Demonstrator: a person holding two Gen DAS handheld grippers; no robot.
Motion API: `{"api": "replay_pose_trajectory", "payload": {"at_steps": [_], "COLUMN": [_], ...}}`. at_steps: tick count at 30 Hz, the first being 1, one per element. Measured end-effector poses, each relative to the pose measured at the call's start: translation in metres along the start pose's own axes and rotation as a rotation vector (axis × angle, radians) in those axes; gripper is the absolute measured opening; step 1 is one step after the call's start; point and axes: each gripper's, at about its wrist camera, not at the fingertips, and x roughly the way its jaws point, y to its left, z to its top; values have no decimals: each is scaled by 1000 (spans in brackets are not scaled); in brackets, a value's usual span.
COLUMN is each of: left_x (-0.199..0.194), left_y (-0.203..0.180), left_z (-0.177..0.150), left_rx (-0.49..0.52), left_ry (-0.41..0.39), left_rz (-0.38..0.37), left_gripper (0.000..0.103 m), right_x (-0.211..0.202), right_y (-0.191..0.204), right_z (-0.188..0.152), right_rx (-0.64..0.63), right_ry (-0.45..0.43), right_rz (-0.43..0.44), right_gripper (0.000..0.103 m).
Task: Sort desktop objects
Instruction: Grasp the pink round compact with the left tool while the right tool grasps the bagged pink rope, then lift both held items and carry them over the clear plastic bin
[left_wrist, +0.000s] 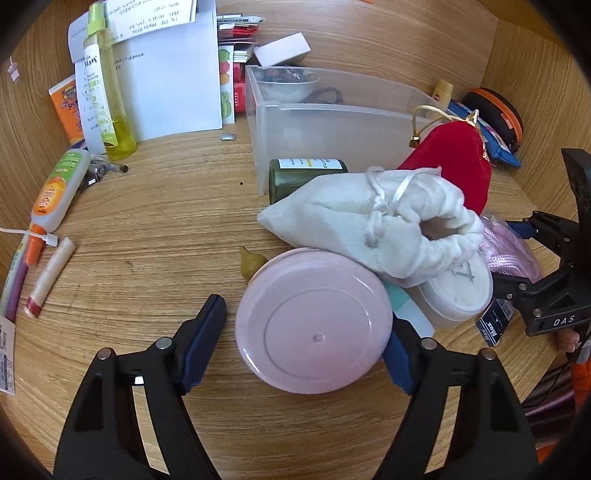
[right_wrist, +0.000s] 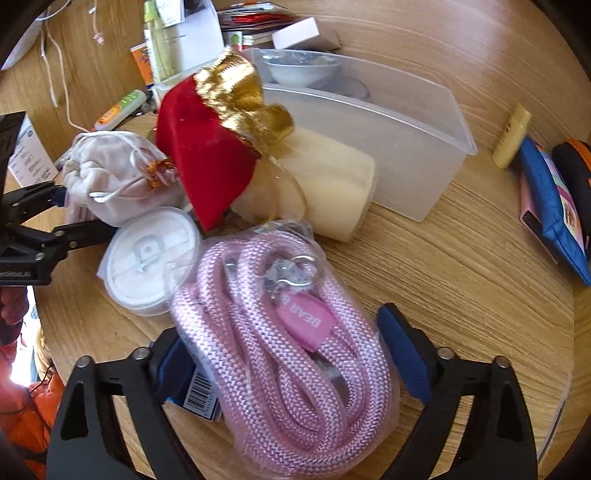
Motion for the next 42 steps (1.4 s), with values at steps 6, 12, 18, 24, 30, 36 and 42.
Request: {"api": "replay_pose_trajectory", "payload": {"at_steps": [6, 12, 18, 24, 30, 36, 42], "left_x": [-5, -18, -35, -48, -66, -74, -74], "left_y": [-1, 9, 21, 25, 18, 11, 6], "left_z": [-3, -5, -3, 11, 37, 67, 100], "left_rx": [11, -15, -49, -75, -64, -16, 8], "left_ry": [-22, -50, -89, -145, -242, -300, -336], "left_rz": [11, 20, 31, 32, 38, 75, 82], "left_gripper": [63, 63, 63, 63, 63, 63, 63], "right_x": [-10, -27, -40, -61, -82, -101, -109], "right_y": [2, -2, -12, -17, -21, -25, -26], "right_z": [-9, -24, -13, -9, 11, 34, 64], "right_rx": [-10, 31, 103, 131, 138, 133, 118], "right_ry": [-26, -55, -87, -161, -252, -341, -404], "right_rz": [-22, -25, -28, -53, -84, -120, -122], "right_gripper": [64, 57, 57, 57, 57, 57, 57]}}
